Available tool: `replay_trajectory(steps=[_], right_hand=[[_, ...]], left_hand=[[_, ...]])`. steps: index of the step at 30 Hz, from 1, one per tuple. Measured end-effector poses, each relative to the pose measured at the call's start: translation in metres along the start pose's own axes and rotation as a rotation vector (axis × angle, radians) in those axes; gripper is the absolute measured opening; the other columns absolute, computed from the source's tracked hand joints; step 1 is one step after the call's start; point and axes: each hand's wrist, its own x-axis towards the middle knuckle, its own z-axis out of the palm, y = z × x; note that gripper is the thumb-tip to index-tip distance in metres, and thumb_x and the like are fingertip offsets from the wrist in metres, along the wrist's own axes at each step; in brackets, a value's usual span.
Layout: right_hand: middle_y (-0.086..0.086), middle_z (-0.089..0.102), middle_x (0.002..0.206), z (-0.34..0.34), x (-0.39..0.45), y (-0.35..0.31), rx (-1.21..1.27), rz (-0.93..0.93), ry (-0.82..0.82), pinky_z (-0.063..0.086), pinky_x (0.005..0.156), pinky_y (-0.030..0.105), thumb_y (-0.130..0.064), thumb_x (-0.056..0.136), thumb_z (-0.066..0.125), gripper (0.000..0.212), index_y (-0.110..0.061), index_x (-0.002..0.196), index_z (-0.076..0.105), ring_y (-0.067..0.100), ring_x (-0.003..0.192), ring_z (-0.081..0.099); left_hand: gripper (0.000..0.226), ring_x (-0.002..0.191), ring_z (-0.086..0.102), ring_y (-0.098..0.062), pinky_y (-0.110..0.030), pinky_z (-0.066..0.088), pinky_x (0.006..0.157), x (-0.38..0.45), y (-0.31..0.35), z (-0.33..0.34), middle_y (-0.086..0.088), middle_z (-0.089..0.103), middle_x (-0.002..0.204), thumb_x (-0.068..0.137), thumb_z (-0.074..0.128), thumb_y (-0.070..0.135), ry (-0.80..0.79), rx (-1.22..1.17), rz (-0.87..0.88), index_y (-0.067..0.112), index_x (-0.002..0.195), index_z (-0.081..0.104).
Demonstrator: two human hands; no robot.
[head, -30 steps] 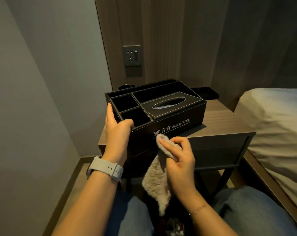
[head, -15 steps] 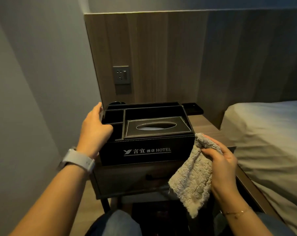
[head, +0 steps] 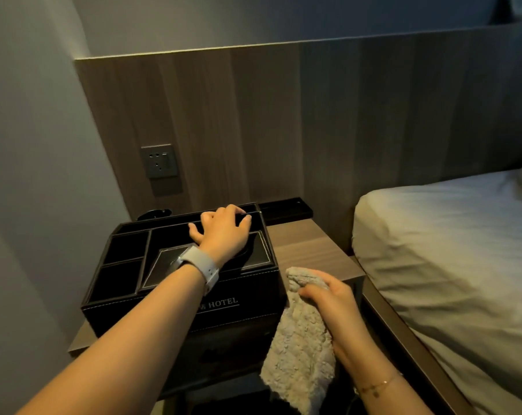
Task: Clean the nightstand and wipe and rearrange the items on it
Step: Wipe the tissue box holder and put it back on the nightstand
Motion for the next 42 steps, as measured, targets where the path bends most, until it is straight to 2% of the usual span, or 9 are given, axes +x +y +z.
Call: replay_trajectory(steps=[7,10,16,19,23,27,31,38,42], right_hand=[[-0.001,0.075,0.094,0.016,0.011,-0.003,0.214,-0.090,-0.003,0.054,0.065,0.021,-0.017,0.088,0.065,0.018,-0.018,0.105,0.070,0.012,0.087,0.071],[0.002,0.074,0.101,0.025,0.019,-0.001,0.325,-0.065,0.024,0.056,0.069,0.022,-0.018,0.092,0.061,0.021,-0.017,0.111,0.067,0.013,0.092,0.071],[0.002,0.069,0.113,0.057,0.029,0.002,0.404,-0.137,0.047,0.055,0.086,0.032,-0.014,0.092,0.060,0.022,-0.025,0.109,0.067,0.014,0.102,0.067],[-0.004,0.058,0.118,0.080,0.014,0.005,0.227,-0.317,0.070,0.051,0.091,0.023,-0.013,0.092,0.059,0.026,-0.032,0.107,0.067,0.006,0.108,0.060],[-0.008,0.052,0.111,0.085,-0.031,0.017,0.138,-0.428,0.049,0.049,0.092,0.021,-0.001,0.089,0.059,0.039,-0.034,0.107,0.068,0.004,0.104,0.056],[-0.019,0.054,0.100,0.076,-0.082,0.038,0.024,-0.409,-0.105,0.044,0.087,0.010,0.009,0.083,0.062,0.058,-0.045,0.101,0.072,-0.003,0.100,0.056],[-0.004,0.059,0.100,0.055,-0.096,0.032,-0.019,-0.316,-0.273,0.045,0.084,0.013,0.010,0.080,0.063,0.049,-0.035,0.095,0.077,0.003,0.095,0.061],[-0.003,0.063,0.118,0.054,-0.003,-0.015,0.073,-0.294,0.082,0.053,0.092,0.033,-0.012,0.092,0.058,0.028,-0.029,0.113,0.067,0.012,0.107,0.063],[-0.004,0.059,0.113,0.087,-0.007,0.020,-0.009,-0.283,0.190,0.049,0.086,0.019,-0.011,0.095,0.053,0.029,-0.022,0.121,0.062,0.004,0.102,0.058]], left_hand=[[0.019,0.139,0.019,-0.019,-0.050,-0.003,0.115,-0.003,-0.011,-0.008,0.011,0.040,0.101,0.096,0.042,0.047,-0.071,-0.094,0.066,0.038,0.107,0.054],[0.020,0.136,0.027,-0.021,-0.053,-0.002,0.115,-0.004,-0.029,-0.014,0.008,0.051,0.116,0.088,0.044,0.061,-0.144,-0.127,0.134,0.049,0.097,0.057],[0.039,0.116,0.049,-0.019,-0.057,0.035,0.102,-0.020,-0.053,-0.034,0.014,0.060,0.103,0.074,0.034,0.077,-0.243,-0.111,0.292,0.056,0.098,0.056],[0.014,0.122,0.041,-0.018,-0.057,0.027,0.105,-0.030,-0.048,-0.036,0.015,0.054,0.104,0.088,0.037,0.064,-0.165,-0.011,0.310,0.058,0.091,0.049],[0.014,0.115,0.029,-0.005,-0.049,0.016,0.110,-0.038,-0.040,-0.034,0.031,0.041,0.087,0.098,0.041,0.044,-0.100,-0.002,0.289,0.041,0.102,0.054],[0.017,0.108,0.024,-0.004,-0.046,0.013,0.111,-0.037,-0.039,-0.031,0.030,0.037,0.083,0.100,0.039,0.040,-0.071,0.008,0.276,0.036,0.103,0.055],[0.018,0.110,0.024,-0.003,-0.045,0.008,0.111,-0.033,-0.042,-0.028,0.029,0.043,0.088,0.101,0.034,0.038,-0.096,-0.027,0.300,0.040,0.098,0.052],[0.020,0.124,0.029,-0.008,-0.047,0.003,0.108,-0.034,-0.045,-0.029,0.022,0.052,0.109,0.100,0.036,0.042,-0.093,0.006,0.319,0.040,0.099,0.056],[0.020,0.124,0.030,-0.010,-0.047,0.006,0.106,-0.031,-0.046,-0.028,0.021,0.053,0.109,0.099,0.036,0.044,-0.093,0.025,0.305,0.041,0.097,0.056]])
